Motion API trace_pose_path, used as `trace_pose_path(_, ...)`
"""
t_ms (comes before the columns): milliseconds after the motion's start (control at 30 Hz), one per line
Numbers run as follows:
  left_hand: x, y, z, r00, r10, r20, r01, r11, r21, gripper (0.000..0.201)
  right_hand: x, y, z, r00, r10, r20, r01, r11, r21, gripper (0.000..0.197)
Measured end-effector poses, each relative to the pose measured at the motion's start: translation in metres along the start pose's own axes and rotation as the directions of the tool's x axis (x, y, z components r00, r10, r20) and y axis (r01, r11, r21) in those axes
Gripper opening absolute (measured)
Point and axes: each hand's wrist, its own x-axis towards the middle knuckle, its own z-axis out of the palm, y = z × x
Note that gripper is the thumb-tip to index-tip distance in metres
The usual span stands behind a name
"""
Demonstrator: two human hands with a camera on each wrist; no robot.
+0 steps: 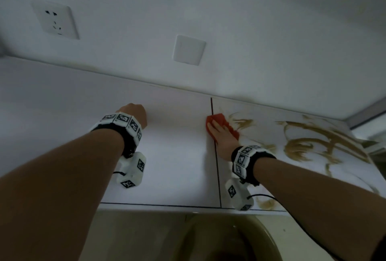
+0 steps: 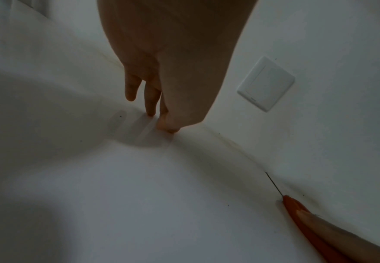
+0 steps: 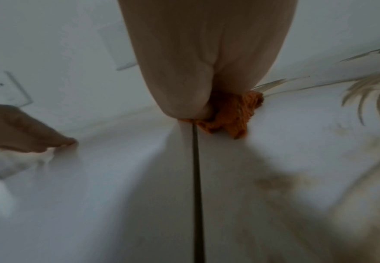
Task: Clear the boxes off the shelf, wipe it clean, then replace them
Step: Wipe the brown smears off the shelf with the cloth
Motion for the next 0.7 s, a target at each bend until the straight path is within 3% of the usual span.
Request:
trace_pose_path(200, -0.004, 0.002, 0.001, 1.000, -0.010, -0.002, 0.010, 1.000, 0.023, 0.026, -0.013, -0.050, 0.006, 0.969, -0.231, 0.088, 0.234, 0.972, -0.022, 0.070)
trace_pose_path(300, -0.006, 0.002, 0.003, 1.000, 0.001, -0.025, -0.001, 1.000, 0.016, 0.021, 0.005, -0.060, -0.001, 0.959, -0.267, 0.095, 0.271, 0.962, -0.029, 0.068)
trace_pose_path(533, -0.005, 0.001, 0.006, 1.000, -0.003, -0.024, 0.003, 1.000, 0.016, 0.028, 0.054, -0.017, -0.019, 0.998, -0.061, 0.030, 0.062, 0.998, -0.034, 0.071)
trace_pose_path(700, -0.001, 0.000, 0.005, 1.000, 0.022, -0.015, -0.021, 0.999, 0.030, 0.028, 0.047, 0.015, -0.021, 0.993, 0.116, 0.004, -0.116, 0.993, 0.000, 0.069)
